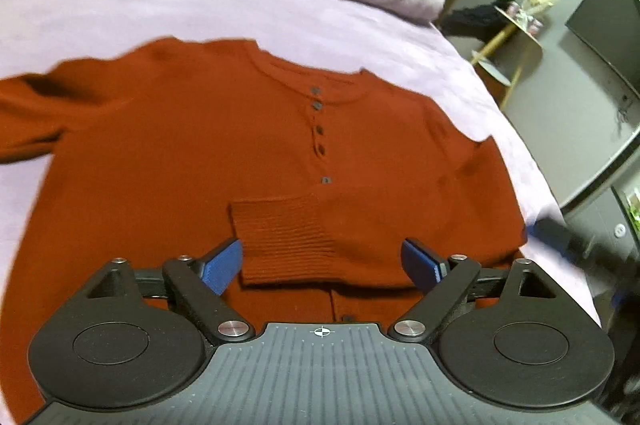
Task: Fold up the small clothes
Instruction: 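Grasp the cardigan hem with the right tool while the left tool grasps the hem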
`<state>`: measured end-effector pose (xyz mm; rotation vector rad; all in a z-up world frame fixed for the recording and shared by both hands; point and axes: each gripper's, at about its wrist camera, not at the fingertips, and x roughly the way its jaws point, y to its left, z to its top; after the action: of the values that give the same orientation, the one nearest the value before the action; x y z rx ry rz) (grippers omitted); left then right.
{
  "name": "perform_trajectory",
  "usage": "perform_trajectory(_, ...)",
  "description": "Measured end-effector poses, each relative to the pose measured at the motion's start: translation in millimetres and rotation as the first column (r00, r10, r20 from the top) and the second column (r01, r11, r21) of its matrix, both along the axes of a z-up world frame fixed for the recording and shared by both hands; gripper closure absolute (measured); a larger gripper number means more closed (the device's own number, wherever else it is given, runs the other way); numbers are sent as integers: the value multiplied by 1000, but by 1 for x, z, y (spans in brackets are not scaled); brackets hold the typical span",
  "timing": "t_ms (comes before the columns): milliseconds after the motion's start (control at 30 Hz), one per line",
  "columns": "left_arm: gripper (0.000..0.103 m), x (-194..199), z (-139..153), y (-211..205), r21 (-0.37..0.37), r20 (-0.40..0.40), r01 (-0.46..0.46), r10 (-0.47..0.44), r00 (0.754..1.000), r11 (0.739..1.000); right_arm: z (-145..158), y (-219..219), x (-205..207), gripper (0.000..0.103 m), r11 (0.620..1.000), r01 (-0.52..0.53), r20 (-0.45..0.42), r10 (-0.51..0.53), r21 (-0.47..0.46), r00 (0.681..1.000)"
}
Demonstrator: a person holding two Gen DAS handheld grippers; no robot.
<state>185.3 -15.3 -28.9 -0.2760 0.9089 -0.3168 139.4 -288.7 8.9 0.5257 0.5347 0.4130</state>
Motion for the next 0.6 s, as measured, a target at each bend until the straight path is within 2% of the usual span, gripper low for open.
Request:
perform_trajectory(67,27,11,-13,0,-2,-51,-1,0,999,1000,-23,-1,-8,44,999,36,-76,-34,16,997)
perform_trajectory(167,29,19,-25,7,-8,-106,-32,31,994,999,-57,-17,-15,46,995,93,-187,-84,43,979)
perform_trajectory(233,29,23,-31,13,-35,-134,-51,46,990,998,-71,-28,-23,52,990,129,-243,-110,64,964)
perform_trajectory(267,29,25,-35,17,-68,-152,-66,55,987,995,-80,-26,-37,54,987,140,-261,-117,72,958)
perform_trajectory(300,29,26,-38,21,-95,-163,-78,61,985,992,-84,-29,-41,62,986,147,-267,-122,78,956)
perform_trajectory(333,29,29,-41,24,-120,-171,-88,67,983,989,-87,-30,-43,66,985,157,-261,-132,77,956)
perform_trajectory(433,37,33,-45,32,-176,-197,-133,97,976,975,-90,-31,-52,66,984,163,-258,-138,78,956)
perform_trajectory(533,64,44,-47,30,-181,-218,-154,112,969,971,-90,-27,-49,66,984,166,-261,-143,69,955)
perform_trajectory(567,83,49,-47,30,-178,-223,-154,113,968,972,-88,-27,-48,66,983,170,-263,-147,67,954)
perform_trajectory(600,93,51,-47,29,-176,-225,-151,109,968,973,-83,-30,-49,66,983,171,-264,-148,65,953)
